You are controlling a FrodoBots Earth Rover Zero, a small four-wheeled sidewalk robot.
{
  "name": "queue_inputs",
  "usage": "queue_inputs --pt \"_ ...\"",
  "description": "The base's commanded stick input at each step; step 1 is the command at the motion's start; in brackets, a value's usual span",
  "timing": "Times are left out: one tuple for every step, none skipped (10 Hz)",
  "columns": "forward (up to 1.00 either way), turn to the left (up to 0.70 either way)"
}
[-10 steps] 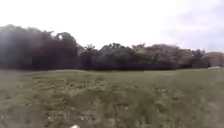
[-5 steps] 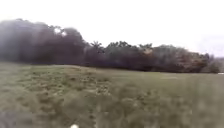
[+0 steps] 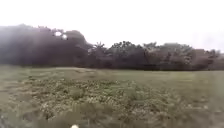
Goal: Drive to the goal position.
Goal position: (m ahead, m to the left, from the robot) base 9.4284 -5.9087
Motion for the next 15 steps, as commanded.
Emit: queue_inputs --pt "1.00 -0.40" --pt "1.00 -0.40" --pt "1.00 -0.40" --pt "1.00 -0.40" --pt "1.00 -0.40" --pt "1.00 -0.40" --pt "1.00 -0.40" --pt "1.00 -0.40" --pt "1.00 -0.40" --pt "1.00 -0.38" --pt "1.00 -0.09" --pt "1.00 0.00" --pt "1.00 0.00" --pt "1.00 0.00" --pt "1.00 0.00"
